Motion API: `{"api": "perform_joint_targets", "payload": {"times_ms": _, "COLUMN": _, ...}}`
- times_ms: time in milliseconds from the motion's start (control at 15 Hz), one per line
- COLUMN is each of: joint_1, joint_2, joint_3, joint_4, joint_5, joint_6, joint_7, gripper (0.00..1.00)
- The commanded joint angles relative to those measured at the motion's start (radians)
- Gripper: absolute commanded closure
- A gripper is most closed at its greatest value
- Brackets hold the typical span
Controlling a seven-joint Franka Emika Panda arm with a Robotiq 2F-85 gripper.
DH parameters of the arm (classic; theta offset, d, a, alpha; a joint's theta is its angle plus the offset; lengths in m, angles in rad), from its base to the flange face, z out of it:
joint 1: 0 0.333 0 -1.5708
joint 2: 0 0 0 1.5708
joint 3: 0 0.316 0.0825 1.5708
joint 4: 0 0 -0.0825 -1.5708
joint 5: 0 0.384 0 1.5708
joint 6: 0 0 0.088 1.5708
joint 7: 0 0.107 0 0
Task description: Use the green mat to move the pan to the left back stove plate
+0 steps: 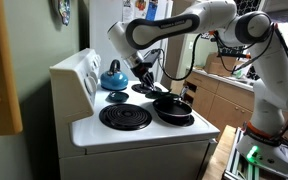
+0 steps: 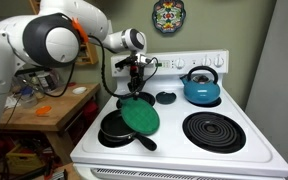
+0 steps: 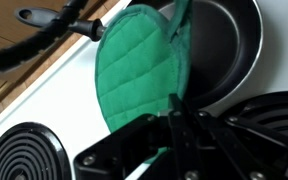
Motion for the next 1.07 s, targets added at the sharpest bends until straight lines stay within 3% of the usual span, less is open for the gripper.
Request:
{"api": "perform_joint_targets", "payload": {"times_ms": 0, "joint_1": 0.001, "joint_2": 0.039, "joint_3": 0.001, "joint_4": 0.021, "joint_5": 0.025, "joint_6": 0.024, "joint_7": 0.029, "gripper": 0.72}}
{"api": "perform_joint_targets", "payload": {"times_ms": 133, "joint_1": 0.0, "joint_2": 0.049, "joint_3": 0.002, "joint_4": 0.023, "joint_5": 0.041, "joint_6": 0.034, "joint_7": 0.028, "gripper": 0.58}}
{"api": "perform_joint_targets", "payload": {"times_ms": 267, "joint_1": -0.002, "joint_2": 0.059, "joint_3": 0.004, "joint_4": 0.026, "joint_5": 0.06, "joint_6": 0.036, "joint_7": 0.023, "gripper": 0.55}}
{"api": "perform_joint_targets", "payload": {"times_ms": 333, "joint_1": -0.003, "joint_2": 0.066, "joint_3": 0.004, "joint_4": 0.031, "joint_5": 0.076, "joint_6": 0.029, "joint_7": 0.025, "gripper": 0.45}}
{"api": "perform_joint_targets", "payload": {"times_ms": 400, "joint_1": -0.004, "joint_2": 0.07, "joint_3": 0.004, "joint_4": 0.03, "joint_5": 0.087, "joint_6": 0.029, "joint_7": 0.022, "gripper": 0.46}}
{"api": "perform_joint_targets", "payload": {"times_ms": 533, "joint_1": -0.005, "joint_2": 0.061, "joint_3": 0.002, "joint_4": 0.022, "joint_5": 0.1, "joint_6": 0.039, "joint_7": 0.022, "gripper": 0.24}}
{"api": "perform_joint_targets", "payload": {"times_ms": 733, "joint_1": -0.011, "joint_2": 0.011, "joint_3": 0.007, "joint_4": -0.022, "joint_5": 0.071, "joint_6": 0.062, "joint_7": -0.047, "gripper": 0.02}}
{"api": "perform_joint_targets", "payload": {"times_ms": 1000, "joint_1": -0.029, "joint_2": -0.073, "joint_3": 0.025, "joint_4": -0.121, "joint_5": 0.025, "joint_6": 0.153, "joint_7": -0.266, "gripper": 0.0}}
